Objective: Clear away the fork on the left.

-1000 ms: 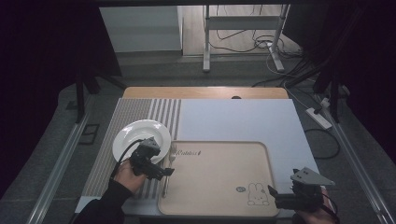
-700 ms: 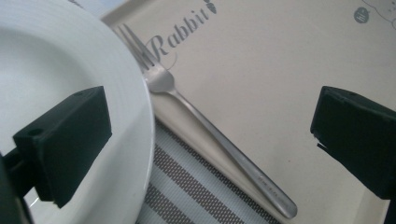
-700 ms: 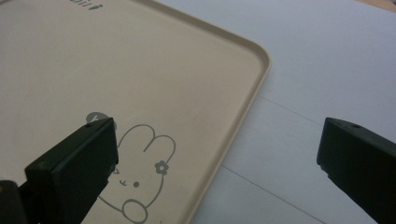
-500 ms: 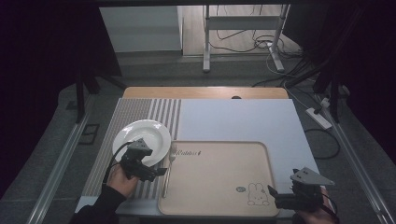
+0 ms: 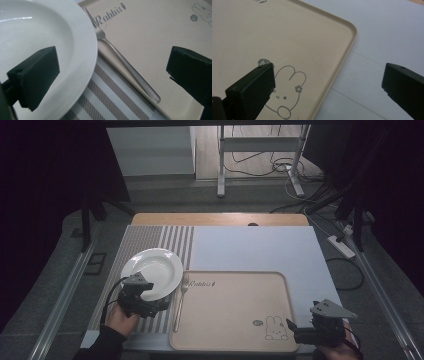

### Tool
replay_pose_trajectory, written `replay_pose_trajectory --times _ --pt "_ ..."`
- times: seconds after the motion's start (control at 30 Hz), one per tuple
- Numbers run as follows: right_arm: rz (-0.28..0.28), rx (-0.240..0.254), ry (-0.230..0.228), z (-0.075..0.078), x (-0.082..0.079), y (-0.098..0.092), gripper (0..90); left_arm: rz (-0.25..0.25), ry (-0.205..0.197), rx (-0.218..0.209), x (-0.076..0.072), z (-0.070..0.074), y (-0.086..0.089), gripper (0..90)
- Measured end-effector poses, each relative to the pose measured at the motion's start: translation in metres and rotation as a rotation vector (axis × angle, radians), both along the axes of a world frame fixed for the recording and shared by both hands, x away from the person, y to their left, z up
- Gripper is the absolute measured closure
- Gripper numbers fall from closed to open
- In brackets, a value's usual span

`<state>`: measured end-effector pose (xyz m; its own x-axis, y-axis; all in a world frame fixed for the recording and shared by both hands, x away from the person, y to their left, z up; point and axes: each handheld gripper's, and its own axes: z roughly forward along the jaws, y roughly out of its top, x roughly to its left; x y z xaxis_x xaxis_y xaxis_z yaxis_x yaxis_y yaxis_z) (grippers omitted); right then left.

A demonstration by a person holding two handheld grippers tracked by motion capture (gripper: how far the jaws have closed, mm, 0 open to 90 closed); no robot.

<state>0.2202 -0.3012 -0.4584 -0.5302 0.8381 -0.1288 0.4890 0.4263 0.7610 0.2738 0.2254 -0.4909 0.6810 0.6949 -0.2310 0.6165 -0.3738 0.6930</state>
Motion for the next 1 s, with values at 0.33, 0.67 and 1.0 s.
replay_pose_trajectory --times 0.33,0.67,1.0 --pt "0.002 -0.003 -0.001 0.0 0.0 0.001 0.0 0.036 0.012 -0.018 -0.014 -0.002 0.016 0.0" --pt "0.001 -0.008 -0.002 0.0 0.0 0.001 0.0 0.051 0.023 -0.021 -0.025 -0.004 0.027 0.0" --pt "-0.002 -0.001 -0.002 0.0 0.0 0.001 0.0 0.082 0.014 -0.021 -0.037 -0.004 0.038 0.0"
